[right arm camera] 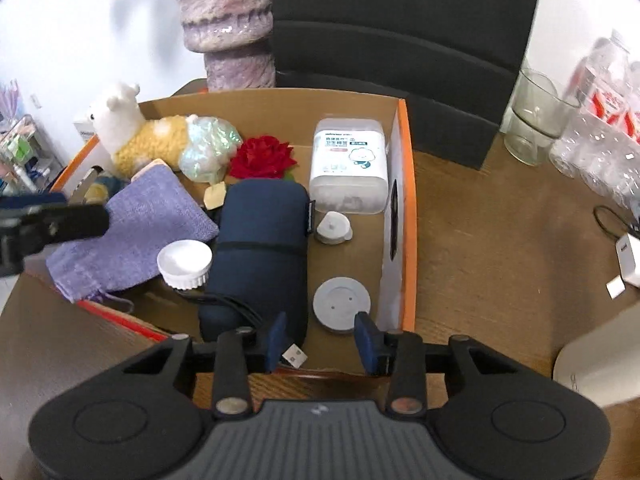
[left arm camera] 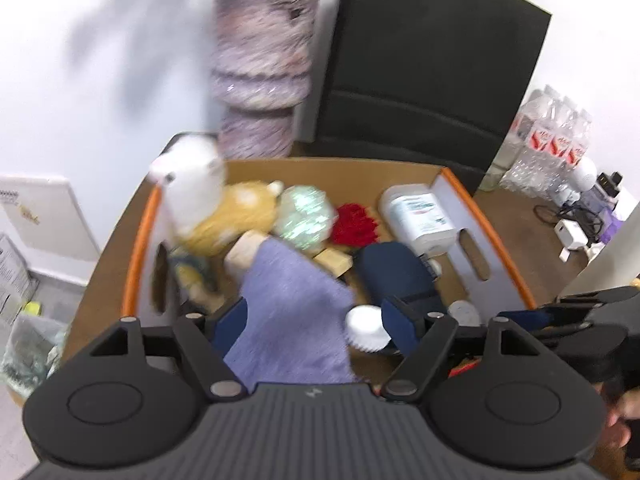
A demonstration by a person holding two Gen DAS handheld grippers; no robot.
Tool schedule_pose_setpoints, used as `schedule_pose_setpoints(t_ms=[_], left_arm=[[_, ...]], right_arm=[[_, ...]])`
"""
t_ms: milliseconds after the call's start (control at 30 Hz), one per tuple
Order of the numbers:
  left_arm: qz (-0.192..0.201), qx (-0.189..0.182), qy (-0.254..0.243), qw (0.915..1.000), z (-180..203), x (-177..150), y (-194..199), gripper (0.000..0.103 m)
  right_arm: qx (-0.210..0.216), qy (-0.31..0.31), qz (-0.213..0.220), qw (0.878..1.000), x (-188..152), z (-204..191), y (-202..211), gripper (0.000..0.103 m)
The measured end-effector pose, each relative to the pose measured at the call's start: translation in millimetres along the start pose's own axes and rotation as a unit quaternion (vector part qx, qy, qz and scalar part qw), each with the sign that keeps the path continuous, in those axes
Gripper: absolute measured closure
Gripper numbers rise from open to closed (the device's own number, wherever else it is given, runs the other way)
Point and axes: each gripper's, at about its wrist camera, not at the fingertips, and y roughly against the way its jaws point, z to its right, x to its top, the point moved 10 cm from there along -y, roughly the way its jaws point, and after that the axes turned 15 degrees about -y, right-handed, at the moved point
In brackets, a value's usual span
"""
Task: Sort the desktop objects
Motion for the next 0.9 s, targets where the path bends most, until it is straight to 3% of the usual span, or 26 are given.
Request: schedule_pose_setpoints(t_ms=[167, 267, 333, 467, 533, 667, 900], left_arm=[[0.005, -0.001, 0.01, 0.9999, -14, -11, 16, 0.018], [0.003, 0.006, 0.012, 0.9999, -17, -16, 26, 0.013], [0.011, 0.024, 0.012, 0.9996, -18, -18, 37, 0.005], [0.059, 0.068, -0.002, 0.9959, -14, -23, 64, 0.0], [0.105, 0.111, -0.009, 0.9883, -10, -31, 83, 0.0], [0.169, 0.149, -0.009, 0.9742, 2, -52, 115, 0.0], [0.157, 0.114, 0.032, 0.9805, 18, -126, 149, 0.0]], right_arm=[[-0.018, 0.002, -0.003, 1.0, -9, -6, 9, 0.062], [-0.009, -0.013, 0.02, 1.0, -8, -10, 26, 0.031], [0.009, -0.023, 0.046, 0.999, -4, -14, 46, 0.028], [0.022, -0.03, 0.109, 0.993, 2, -18, 88, 0.018], [0.031, -0.028, 0.15, 0.988, -3, -21, 105, 0.016], [0.042, 0.0, 0.245, 0.969, -30, -27, 129, 0.01], [0.043, -0.001, 0.264, 0.964, -117, -29, 132, 0.009]])
